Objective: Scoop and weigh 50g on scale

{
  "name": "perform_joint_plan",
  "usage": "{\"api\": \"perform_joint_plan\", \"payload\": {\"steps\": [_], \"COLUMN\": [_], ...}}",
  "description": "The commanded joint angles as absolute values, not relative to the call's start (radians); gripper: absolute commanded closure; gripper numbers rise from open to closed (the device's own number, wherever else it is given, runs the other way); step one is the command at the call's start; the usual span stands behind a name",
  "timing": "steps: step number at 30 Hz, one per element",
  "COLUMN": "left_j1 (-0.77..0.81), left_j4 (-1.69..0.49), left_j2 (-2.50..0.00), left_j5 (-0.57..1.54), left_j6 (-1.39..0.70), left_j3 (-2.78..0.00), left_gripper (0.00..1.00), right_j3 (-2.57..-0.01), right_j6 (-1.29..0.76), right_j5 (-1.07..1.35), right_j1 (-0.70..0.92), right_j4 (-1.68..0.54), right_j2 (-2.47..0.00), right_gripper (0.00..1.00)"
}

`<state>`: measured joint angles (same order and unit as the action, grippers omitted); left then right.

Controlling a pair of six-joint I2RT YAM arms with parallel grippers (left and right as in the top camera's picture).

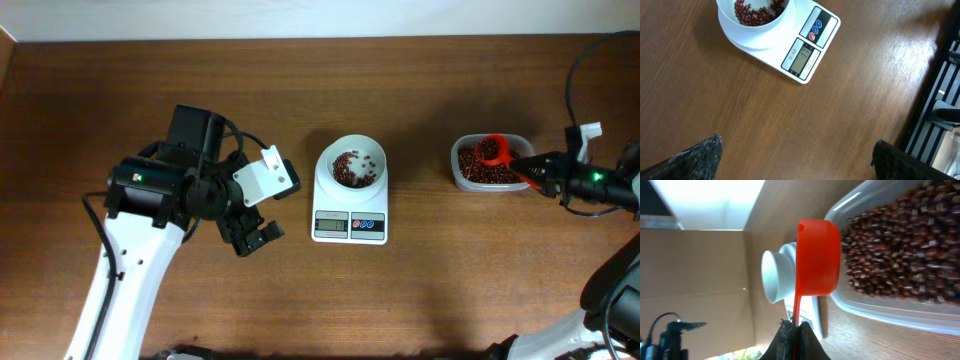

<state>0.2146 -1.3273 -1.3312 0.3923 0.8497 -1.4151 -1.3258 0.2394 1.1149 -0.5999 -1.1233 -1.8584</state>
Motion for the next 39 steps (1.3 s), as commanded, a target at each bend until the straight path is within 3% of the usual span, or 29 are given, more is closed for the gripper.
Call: {"api": "perform_joint_plan", "payload": {"steps": [1,11,30,39], "left_j1": [0.211,0.211,0.211,0.211], "left_j4": [-1.328,-1.328,-1.328,-1.328], "left_j2": [-1.318,-1.318,-1.318,-1.318], "left_j5": [0.397,0.396,0.396,0.397], "left_j6": [0.865,0.865,0.865,0.865], "left_j3": [-1.407,-1.407,-1.407,-1.407], "left_gripper": [0.01,0.01,0.01,0.01], "right_j3": [-1.323,-1.323,-1.323,-1.323], "right_j6": [0.285,0.341,0.340,0.340], "right_j5": [1.219,1.306,1.343,1.342], "right_j1": [-0.601,-0.564,-0.188,-0.102], "right_j4": [-1.142,-1.219,-1.188,-1.131], "right_j2": [-1.870,-1.870,-1.870,-1.870], "right_gripper": [0.96,0.96,0.96,0.96]}}
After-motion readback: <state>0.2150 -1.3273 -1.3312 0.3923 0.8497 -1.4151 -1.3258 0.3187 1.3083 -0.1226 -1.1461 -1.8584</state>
